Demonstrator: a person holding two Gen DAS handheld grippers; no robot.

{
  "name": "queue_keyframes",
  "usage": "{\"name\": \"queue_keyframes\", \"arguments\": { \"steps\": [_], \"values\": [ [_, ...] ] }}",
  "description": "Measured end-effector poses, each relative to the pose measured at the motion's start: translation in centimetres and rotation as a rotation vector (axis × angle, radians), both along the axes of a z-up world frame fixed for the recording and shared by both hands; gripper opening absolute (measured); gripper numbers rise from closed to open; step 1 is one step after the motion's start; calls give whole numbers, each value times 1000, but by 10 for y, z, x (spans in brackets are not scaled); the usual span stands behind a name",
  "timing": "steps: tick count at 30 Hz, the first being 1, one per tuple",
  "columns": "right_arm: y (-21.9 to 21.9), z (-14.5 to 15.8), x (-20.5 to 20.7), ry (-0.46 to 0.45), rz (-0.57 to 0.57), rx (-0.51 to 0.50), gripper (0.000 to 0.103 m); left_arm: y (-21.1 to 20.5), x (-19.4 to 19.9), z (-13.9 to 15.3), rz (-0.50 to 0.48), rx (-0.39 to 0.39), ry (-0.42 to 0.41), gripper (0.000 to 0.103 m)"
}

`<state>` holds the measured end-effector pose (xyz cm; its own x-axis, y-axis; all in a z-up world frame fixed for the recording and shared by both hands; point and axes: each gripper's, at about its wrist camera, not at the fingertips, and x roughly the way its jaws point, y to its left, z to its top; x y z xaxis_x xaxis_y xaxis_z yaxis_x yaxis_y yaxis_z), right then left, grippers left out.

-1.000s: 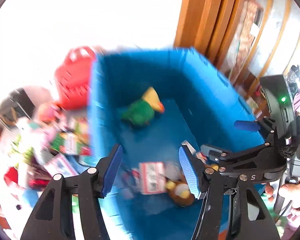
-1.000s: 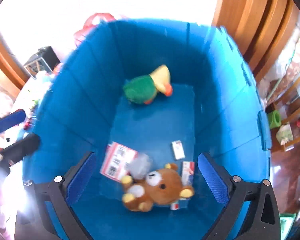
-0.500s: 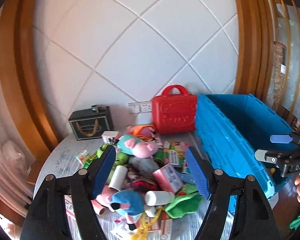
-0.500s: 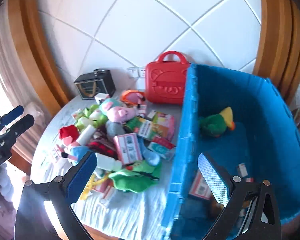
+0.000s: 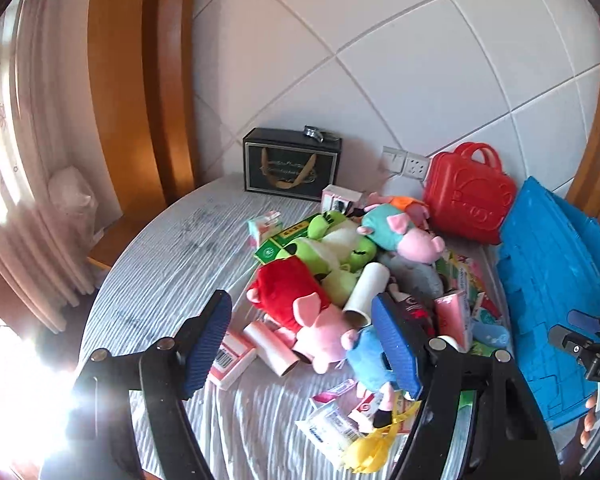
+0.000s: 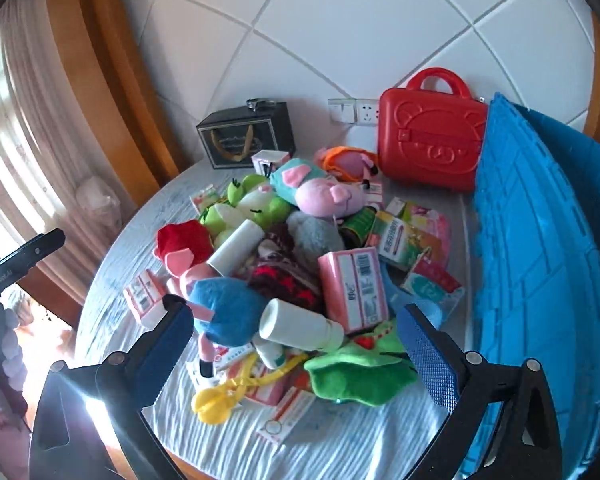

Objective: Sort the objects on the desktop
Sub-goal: 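Withdraw both tools from the crate and approach the pile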

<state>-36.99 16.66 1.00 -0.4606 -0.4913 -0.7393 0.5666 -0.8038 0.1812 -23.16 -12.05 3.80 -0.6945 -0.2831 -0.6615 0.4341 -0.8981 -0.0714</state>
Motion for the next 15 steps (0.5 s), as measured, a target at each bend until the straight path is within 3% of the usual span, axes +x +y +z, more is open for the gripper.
{"name": "queue_keyframes", "arguments": {
  "steps": [6, 12, 15],
  "values": [
    [-19, -48, -31, -75, 39, 27, 103, -29, -11, -36, 81, 70, -23, 72],
    [-31, -86, -64, -113, 33, 61, 103, -56, -15, -83, 169, 35, -137, 72],
    [-35, -102, -76, -168, 27, 54, 103, -76, -15, -107, 207, 70, -195, 72]
  ]
}}
